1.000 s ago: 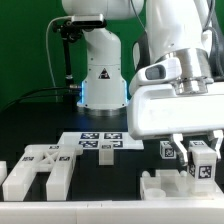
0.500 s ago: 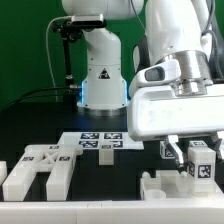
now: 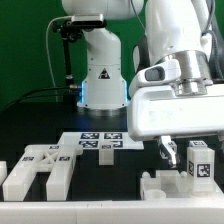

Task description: Assemble chair

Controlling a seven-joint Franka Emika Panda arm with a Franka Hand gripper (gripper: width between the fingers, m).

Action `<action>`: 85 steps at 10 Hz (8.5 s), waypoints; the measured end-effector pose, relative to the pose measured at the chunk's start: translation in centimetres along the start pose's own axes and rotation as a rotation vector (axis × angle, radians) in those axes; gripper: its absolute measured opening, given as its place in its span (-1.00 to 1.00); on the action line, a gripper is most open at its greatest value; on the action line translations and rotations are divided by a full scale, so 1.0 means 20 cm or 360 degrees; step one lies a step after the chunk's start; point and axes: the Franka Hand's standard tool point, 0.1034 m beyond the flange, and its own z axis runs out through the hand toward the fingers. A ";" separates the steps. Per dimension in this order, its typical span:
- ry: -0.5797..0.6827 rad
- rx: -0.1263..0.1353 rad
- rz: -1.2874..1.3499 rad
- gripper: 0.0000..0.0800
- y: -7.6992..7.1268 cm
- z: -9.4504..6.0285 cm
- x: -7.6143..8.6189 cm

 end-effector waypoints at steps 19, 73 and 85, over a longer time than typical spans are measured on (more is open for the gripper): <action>-0.0808 -0.0065 0.0711 -0.28 0.00 0.02 0.00; -0.0662 -0.0565 0.2586 -0.28 -0.03 0.04 0.03; -0.0703 -0.0134 0.0514 0.62 -0.01 0.06 0.04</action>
Offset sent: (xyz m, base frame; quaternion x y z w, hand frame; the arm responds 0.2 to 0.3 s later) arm 0.0132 -0.0033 0.0229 0.0070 -0.1421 0.0434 0.9889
